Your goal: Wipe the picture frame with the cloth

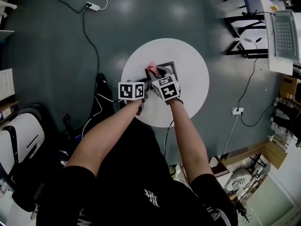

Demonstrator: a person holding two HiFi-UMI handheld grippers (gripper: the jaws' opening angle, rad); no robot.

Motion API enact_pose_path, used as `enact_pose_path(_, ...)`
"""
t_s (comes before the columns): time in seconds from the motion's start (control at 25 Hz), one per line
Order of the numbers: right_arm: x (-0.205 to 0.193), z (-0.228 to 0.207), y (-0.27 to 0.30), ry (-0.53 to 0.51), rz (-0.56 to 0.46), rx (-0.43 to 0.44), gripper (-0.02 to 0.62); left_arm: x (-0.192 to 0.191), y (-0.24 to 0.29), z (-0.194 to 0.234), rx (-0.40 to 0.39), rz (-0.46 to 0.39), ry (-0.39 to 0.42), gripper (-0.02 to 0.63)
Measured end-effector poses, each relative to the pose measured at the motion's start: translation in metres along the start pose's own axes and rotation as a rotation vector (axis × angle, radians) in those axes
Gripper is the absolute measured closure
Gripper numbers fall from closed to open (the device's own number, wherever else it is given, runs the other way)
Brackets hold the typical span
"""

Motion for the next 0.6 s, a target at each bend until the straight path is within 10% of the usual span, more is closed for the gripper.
enact_pose_path(0.6, -0.011, -0.042, -0.008, 0.057, 0.068, -0.132, 0.509, 0.001, 0.0, 0.0, -0.001, 0.006, 0.025, 0.529)
Point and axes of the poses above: the fingertips, and each gripper's own axes: y forward along the fingers, z to its left, x out of its top, the point moved 9 cm from there along -y, backward along the fingers, and after that the axes turned 12 degrees about -x, right-handed, at the moved point
